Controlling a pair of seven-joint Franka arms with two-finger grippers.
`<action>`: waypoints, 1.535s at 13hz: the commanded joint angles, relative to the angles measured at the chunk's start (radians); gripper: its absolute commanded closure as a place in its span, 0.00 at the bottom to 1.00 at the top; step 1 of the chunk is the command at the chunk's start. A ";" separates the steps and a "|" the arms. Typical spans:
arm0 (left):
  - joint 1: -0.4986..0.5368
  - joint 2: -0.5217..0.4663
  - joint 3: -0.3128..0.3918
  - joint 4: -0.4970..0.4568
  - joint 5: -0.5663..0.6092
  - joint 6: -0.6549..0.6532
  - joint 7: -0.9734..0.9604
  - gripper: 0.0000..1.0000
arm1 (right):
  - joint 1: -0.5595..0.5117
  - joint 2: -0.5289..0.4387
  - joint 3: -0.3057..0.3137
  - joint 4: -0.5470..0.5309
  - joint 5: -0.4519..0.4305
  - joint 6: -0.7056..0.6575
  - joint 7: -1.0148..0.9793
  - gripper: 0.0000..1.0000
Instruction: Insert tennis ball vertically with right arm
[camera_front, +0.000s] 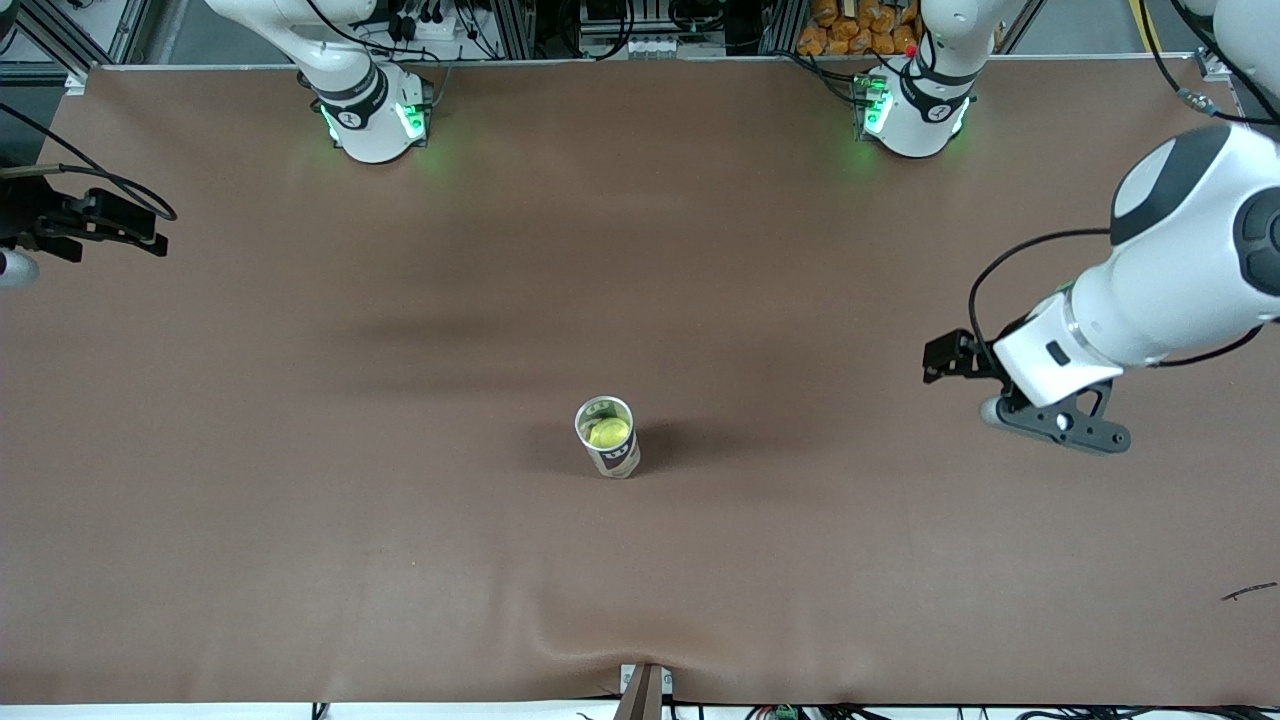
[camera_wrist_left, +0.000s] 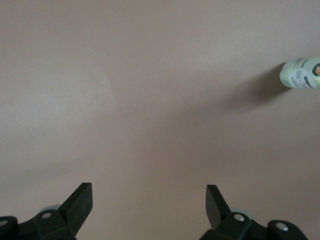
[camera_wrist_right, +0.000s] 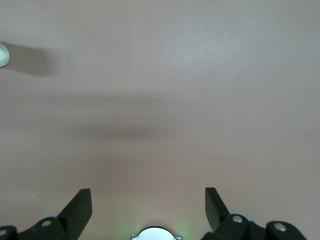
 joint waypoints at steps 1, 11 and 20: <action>0.073 -0.023 -0.077 -0.008 -0.037 -0.065 -0.008 0.00 | 0.000 0.004 -0.001 0.010 -0.009 0.002 -0.004 0.00; 0.208 -0.022 -0.166 -0.009 0.029 -0.174 0.012 0.00 | 0.037 0.002 -0.001 0.006 -0.049 0.013 -0.003 0.00; 0.223 -0.166 -0.168 0.021 0.046 -0.294 0.006 0.00 | 0.005 -0.002 -0.007 0.015 -0.033 0.034 0.106 0.00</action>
